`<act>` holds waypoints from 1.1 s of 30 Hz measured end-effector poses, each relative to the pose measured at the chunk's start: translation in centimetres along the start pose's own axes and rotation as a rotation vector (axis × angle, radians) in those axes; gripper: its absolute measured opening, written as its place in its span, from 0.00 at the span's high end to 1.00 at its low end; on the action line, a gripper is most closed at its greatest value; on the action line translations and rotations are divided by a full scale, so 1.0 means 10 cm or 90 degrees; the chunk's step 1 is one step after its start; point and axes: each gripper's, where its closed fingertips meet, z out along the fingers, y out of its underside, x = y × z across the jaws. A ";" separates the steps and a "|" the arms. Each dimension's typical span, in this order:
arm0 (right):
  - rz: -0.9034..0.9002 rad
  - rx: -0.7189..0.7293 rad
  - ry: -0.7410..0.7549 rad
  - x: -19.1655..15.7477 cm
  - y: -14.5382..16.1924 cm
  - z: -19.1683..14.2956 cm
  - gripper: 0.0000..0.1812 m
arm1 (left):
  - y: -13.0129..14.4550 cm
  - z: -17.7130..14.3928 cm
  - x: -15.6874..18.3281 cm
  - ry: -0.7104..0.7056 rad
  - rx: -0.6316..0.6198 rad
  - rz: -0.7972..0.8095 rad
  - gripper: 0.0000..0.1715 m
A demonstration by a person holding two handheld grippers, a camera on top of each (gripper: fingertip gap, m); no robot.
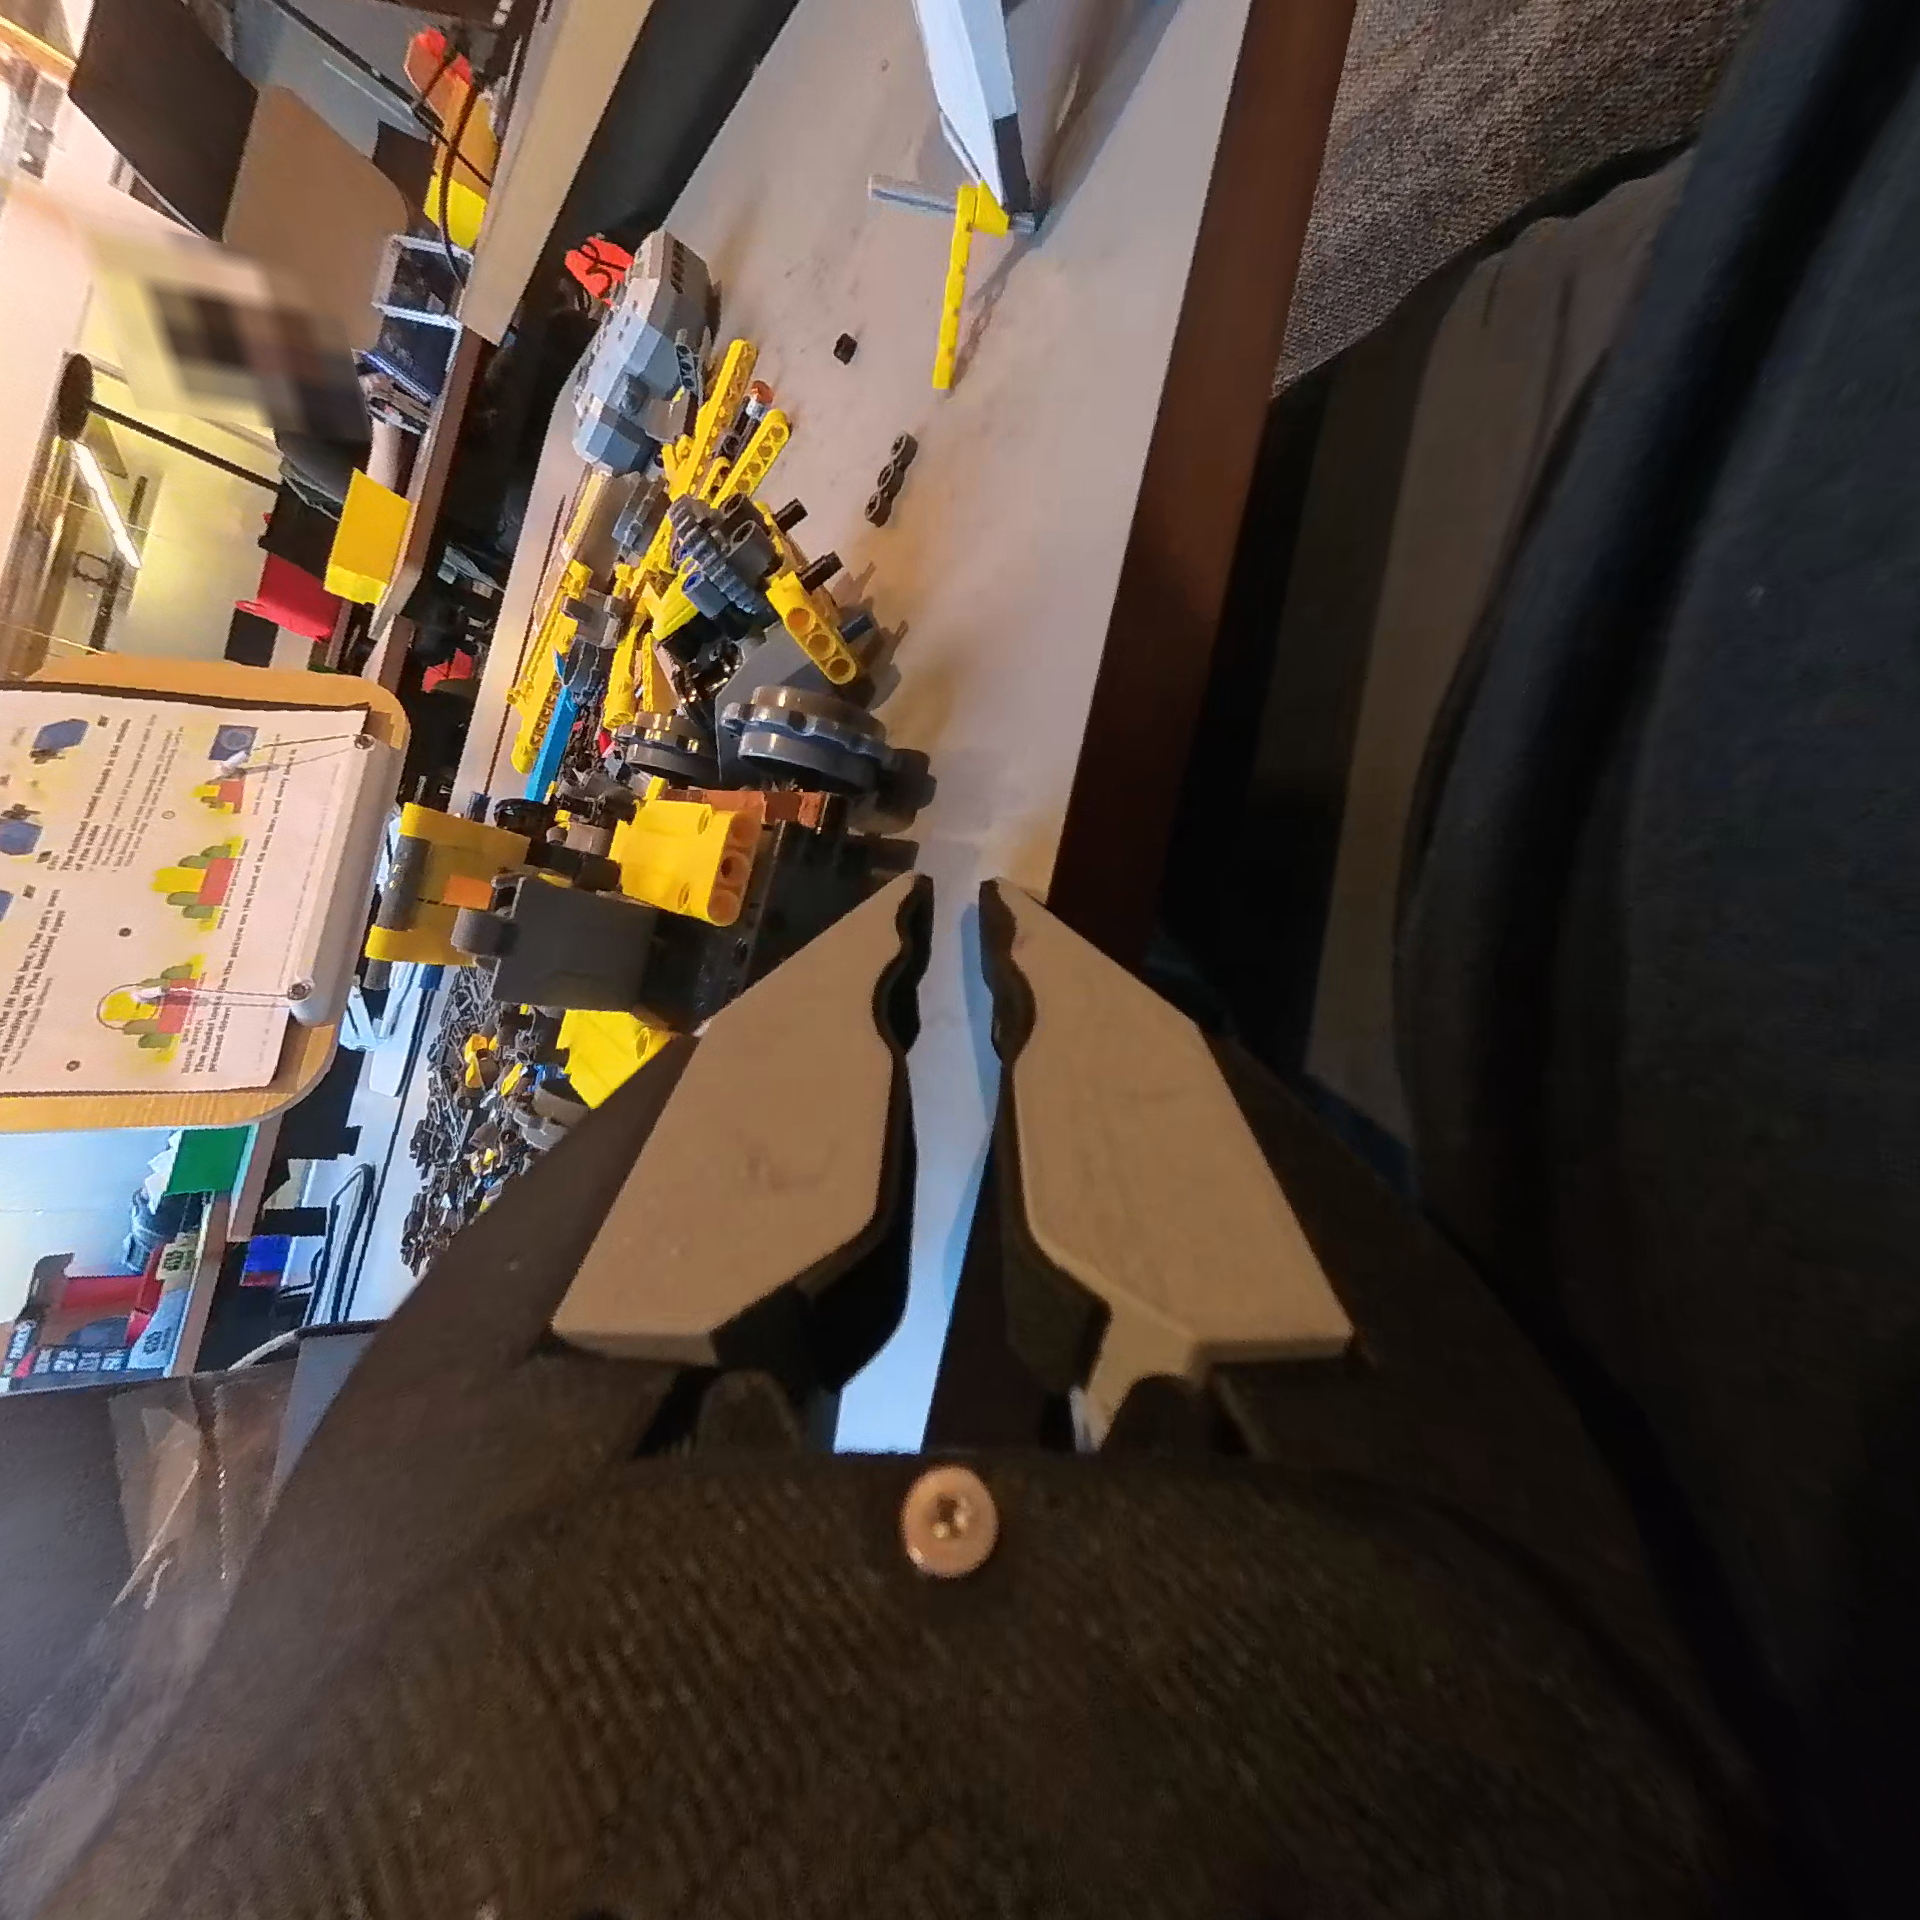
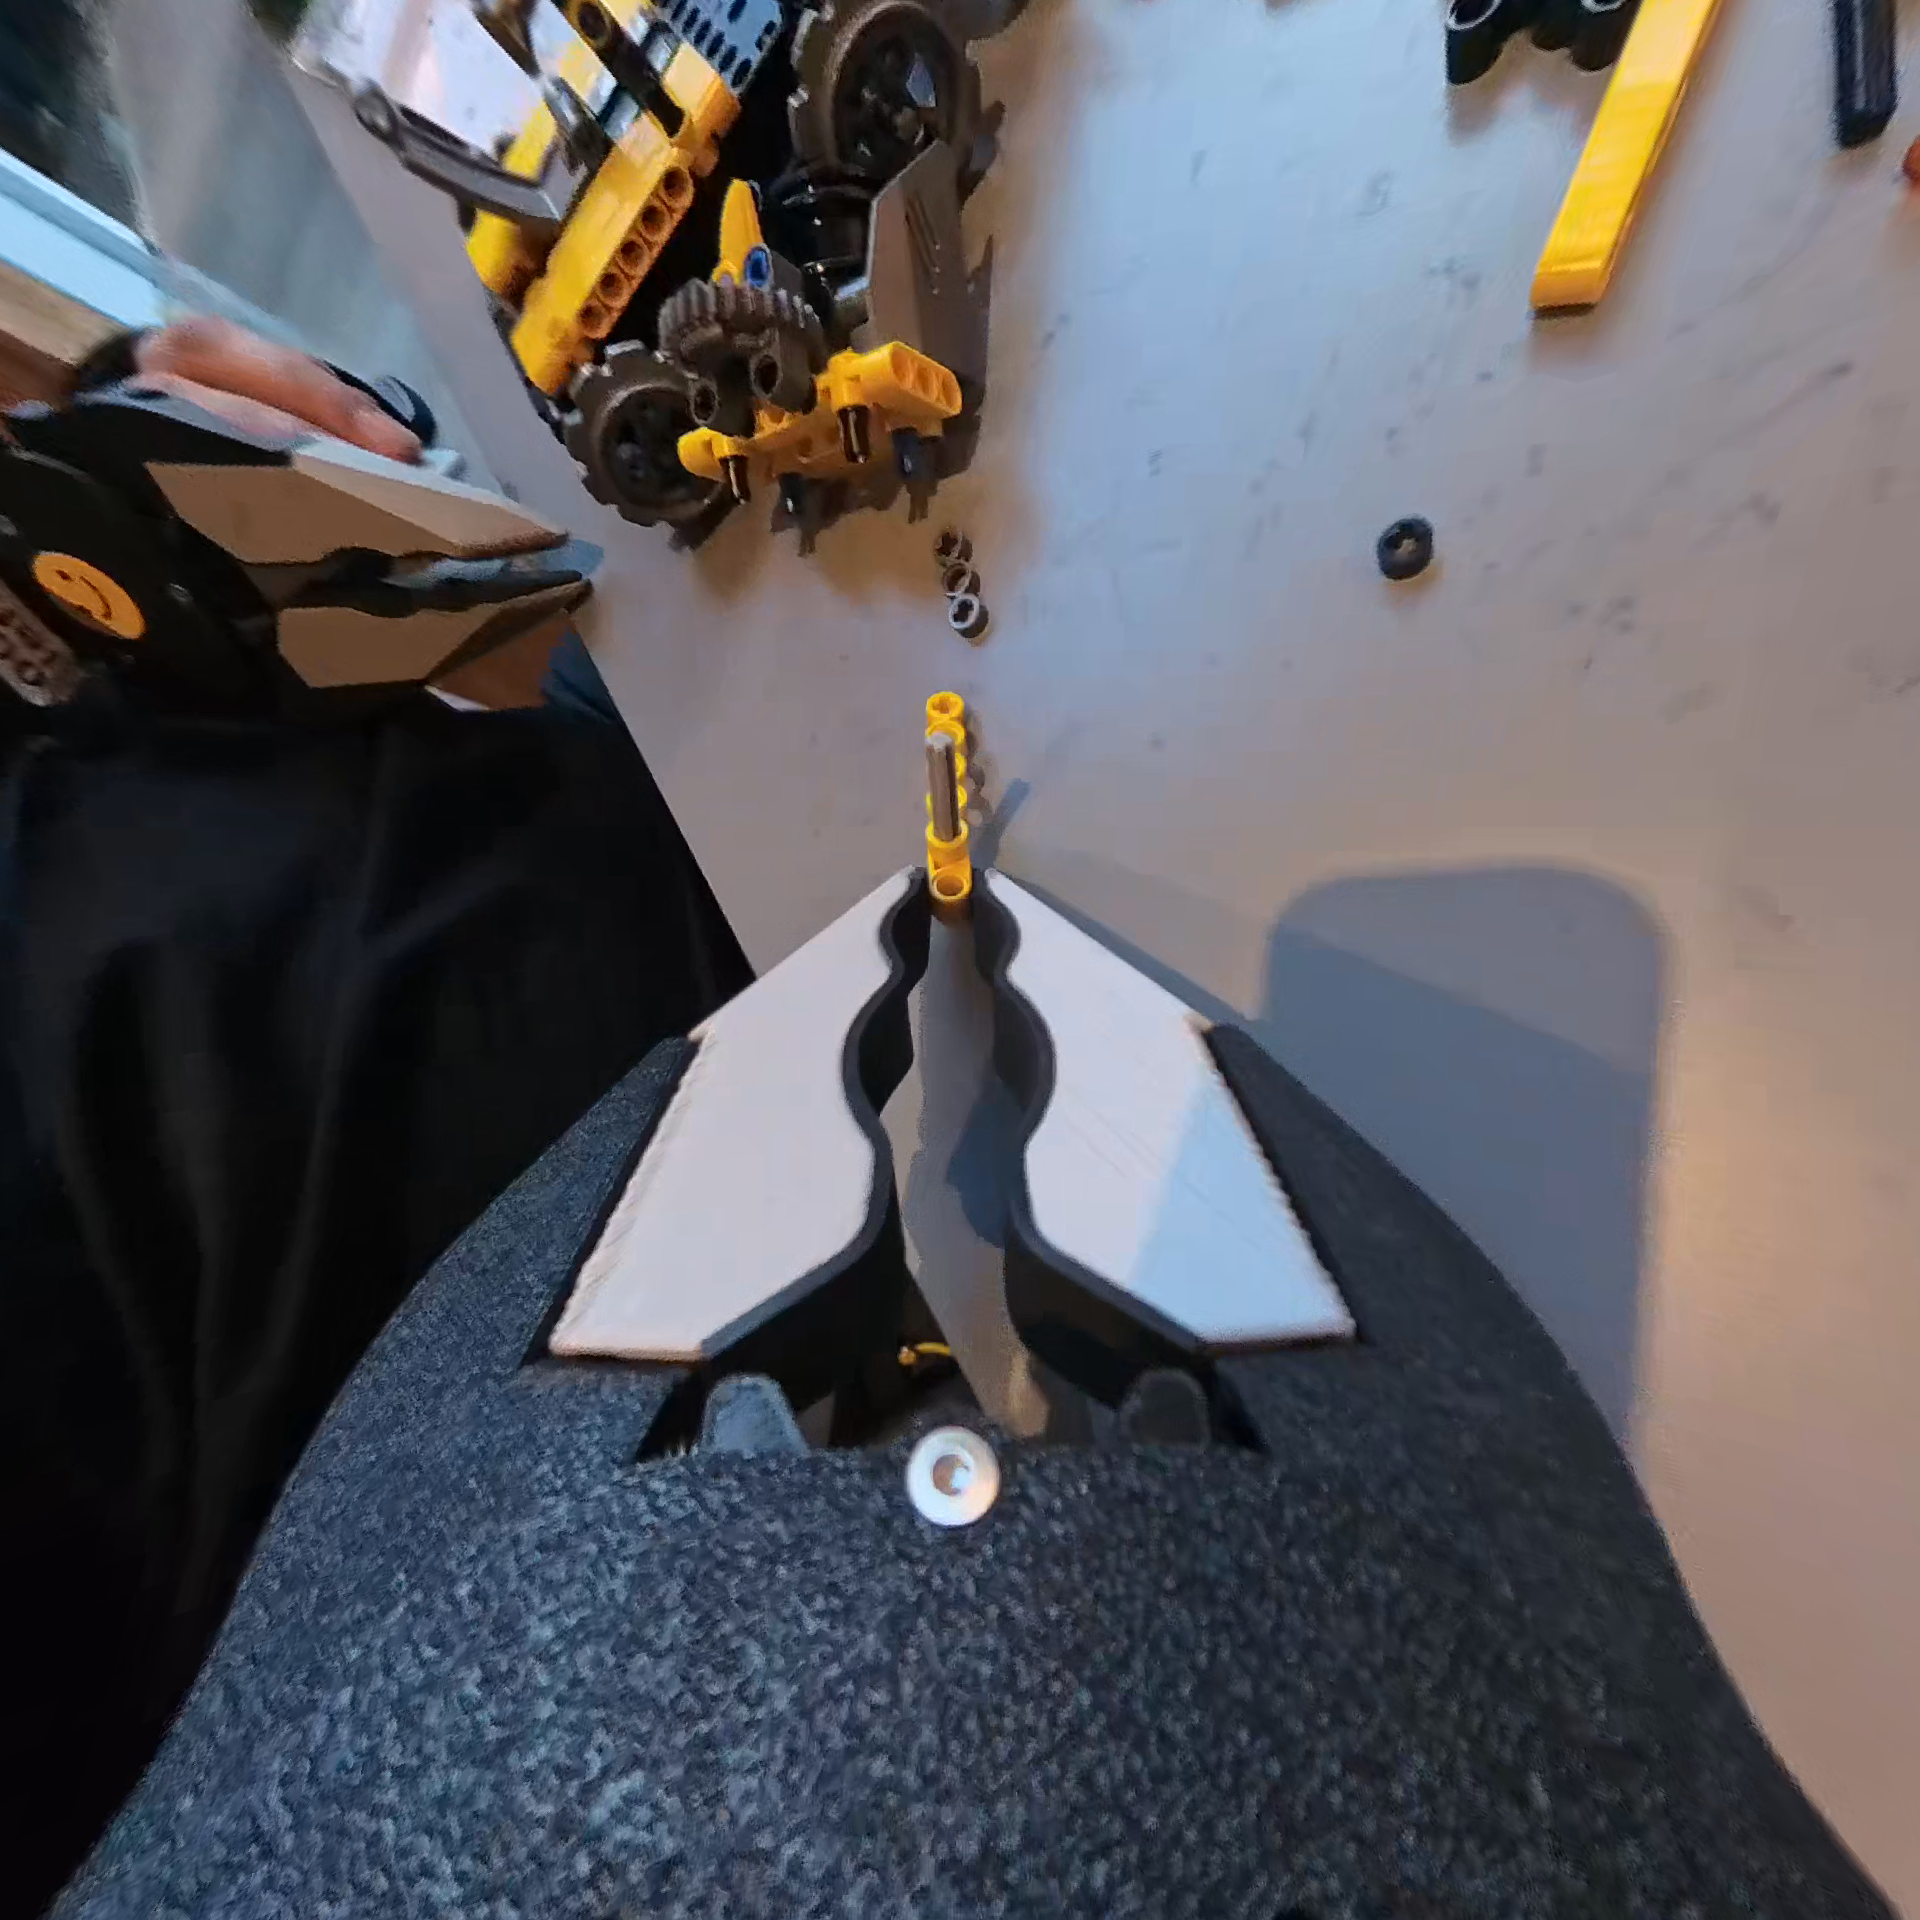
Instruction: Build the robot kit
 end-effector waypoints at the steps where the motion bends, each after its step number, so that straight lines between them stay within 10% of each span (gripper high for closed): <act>1: -0.008 -0.012 0.014 0.02 0.00 -0.01 0.96 | 0.00 0.00 0.00 0.001 0.000 -0.003 0.97; 12: -0.019 -0.077 0.095 0.24 -0.04 -0.20 0.89 | 0.04 -0.01 -0.01 0.015 0.006 -0.035 0.97; 22: -0.191 0.135 0.173 0.03 -0.39 -0.42 0.88 | -0.03 -0.02 -0.06 0.057 0.031 -0.183 0.88; 33: -0.307 0.049 0.173 -0.09 -0.42 0.22 0.87 | -0.14 -0.03 -0.01 0.120 0.060 -0.306 0.83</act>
